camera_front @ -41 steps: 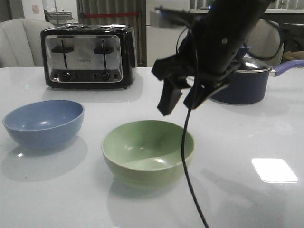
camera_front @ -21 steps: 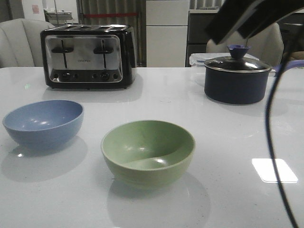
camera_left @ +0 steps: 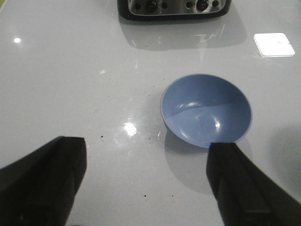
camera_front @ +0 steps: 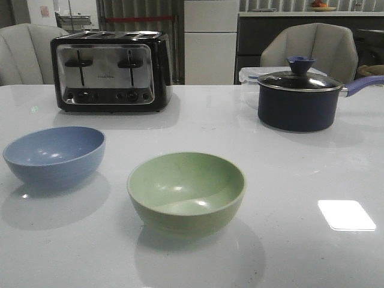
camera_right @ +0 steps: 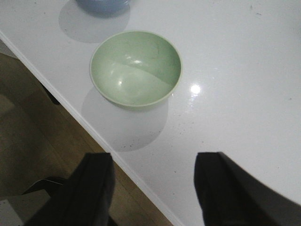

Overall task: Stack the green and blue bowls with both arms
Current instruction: 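Lower the left gripper and grasp the rim of the light blue bowl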

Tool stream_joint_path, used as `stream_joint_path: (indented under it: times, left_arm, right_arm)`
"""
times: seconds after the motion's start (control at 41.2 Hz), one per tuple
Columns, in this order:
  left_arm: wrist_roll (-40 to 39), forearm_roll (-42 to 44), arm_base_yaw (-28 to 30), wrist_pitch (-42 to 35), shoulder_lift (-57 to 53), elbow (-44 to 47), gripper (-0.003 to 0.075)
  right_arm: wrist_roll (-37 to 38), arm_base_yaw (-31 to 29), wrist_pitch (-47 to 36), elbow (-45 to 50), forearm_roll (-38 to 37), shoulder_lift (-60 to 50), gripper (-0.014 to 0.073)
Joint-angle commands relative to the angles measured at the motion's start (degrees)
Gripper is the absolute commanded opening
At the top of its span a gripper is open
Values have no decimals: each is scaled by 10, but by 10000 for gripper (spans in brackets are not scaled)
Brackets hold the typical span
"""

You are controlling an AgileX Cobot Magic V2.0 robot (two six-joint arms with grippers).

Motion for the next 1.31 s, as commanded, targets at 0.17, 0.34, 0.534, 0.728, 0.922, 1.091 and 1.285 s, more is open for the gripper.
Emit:
stream_joint_path:
  times: [0.17,0.34,0.534,0.728,0.922,1.091,1.285]
  left_arm:
    - [-2,23,-29,44,94,-86,581]
    - [-26,23,-3,81,199,-145,581]
    - [-27,23,0,67,323,-199,581]
    - [-27,-34,-1,55,439,-253,581]
    - [-27,-52,-1,20,534,-290,581]
    - [-27,-56,-1,-1,585,-306,548]
    - [-27,-56,-1,-12,603,-306,359]
  right_arm:
    - [1,-1,-41,-15,4,-5,490]
    - [1,-1,-41,-15,4,-5,490]
    - [1,-1,-41,-15,4,-5,490]
    - [1,-1,-41,-15,4,-5,490]
    - [1,-1,-41,-15,4,-5,490]
    - [1,-1,-41,-15,4,-5,490]
    - [1,-1,-41,-15,4,-5,490]
